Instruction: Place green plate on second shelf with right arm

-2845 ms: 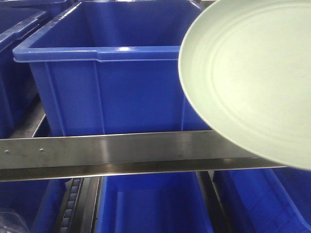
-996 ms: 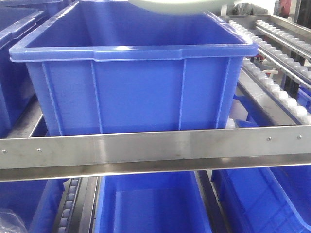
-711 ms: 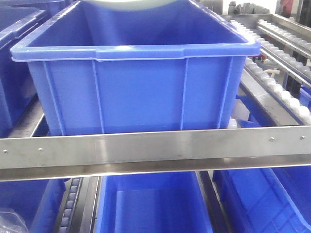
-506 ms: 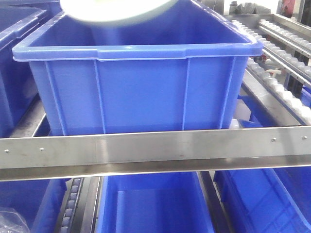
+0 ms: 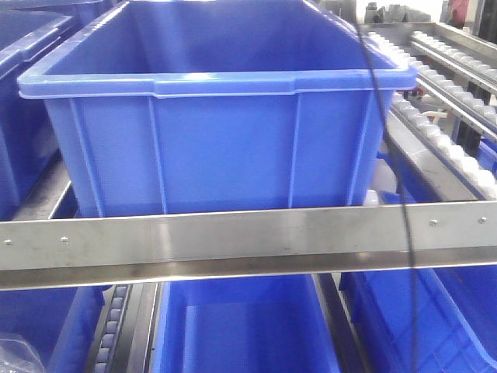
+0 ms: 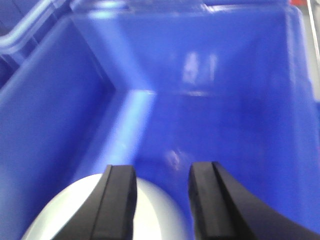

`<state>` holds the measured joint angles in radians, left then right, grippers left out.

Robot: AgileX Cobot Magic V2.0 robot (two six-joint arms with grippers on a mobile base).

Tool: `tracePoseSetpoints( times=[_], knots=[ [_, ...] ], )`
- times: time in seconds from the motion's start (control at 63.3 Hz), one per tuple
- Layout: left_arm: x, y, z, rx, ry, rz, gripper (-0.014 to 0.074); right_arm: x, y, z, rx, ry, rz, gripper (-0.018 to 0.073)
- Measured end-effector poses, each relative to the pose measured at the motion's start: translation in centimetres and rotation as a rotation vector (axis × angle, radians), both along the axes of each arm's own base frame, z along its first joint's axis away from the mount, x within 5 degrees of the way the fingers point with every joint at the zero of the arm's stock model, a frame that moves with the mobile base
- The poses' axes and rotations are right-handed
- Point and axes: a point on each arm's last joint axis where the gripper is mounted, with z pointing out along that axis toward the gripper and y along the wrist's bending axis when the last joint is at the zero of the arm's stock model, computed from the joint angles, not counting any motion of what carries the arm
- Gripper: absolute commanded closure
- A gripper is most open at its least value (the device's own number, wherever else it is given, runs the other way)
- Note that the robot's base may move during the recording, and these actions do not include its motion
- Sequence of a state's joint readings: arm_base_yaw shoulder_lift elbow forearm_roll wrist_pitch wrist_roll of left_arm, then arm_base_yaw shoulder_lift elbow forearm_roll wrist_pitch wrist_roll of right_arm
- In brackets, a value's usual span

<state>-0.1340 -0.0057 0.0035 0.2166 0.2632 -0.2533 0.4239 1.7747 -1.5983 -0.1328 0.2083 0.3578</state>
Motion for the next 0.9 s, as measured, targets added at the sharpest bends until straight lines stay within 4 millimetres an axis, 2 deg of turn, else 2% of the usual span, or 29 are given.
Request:
tracePoseSetpoints(
  times=[0.158, 0.205, 0.3, 0.458, 0.695, 0.901],
  knots=[
    [0.0, 0.0, 0.0, -0.002, 0.0, 0.0, 0.0472, -2.4, -1.2, 1.2, -0.013, 0.016, -0.006, 0.0525],
    [0.0, 0.0, 0.0, -0.002, 0.0, 0.0, 0.0472, -3.3, -1.6, 1.3, -0.02, 0.021, -0.006, 0.05],
    [0.0, 0.0, 0.0, -0.002, 0.0, 0.0, 0.0472, -5.8, -2.8, 1.7, -0.046, 0.009, -0.004, 0.0505],
    [0.0, 0.0, 0.0, -0.002, 0.0, 0.0, 0.0472, -10.3, -4.9, 0.9, -0.103, 0.014, 0.0, 0.0505],
    [0.0, 0.0, 0.0, -0.002, 0.0, 0.0, 0.0472, -17.3, -8.0, -1.1, -0.099, -0.014, 0.012, 0.0505],
    [0.0, 0.0, 0.0, -0.002, 0.0, 0.0, 0.0472, -21.2, -10.5, -4.3, -0.104, -0.003, -0.019, 0.0505]
  ],
)
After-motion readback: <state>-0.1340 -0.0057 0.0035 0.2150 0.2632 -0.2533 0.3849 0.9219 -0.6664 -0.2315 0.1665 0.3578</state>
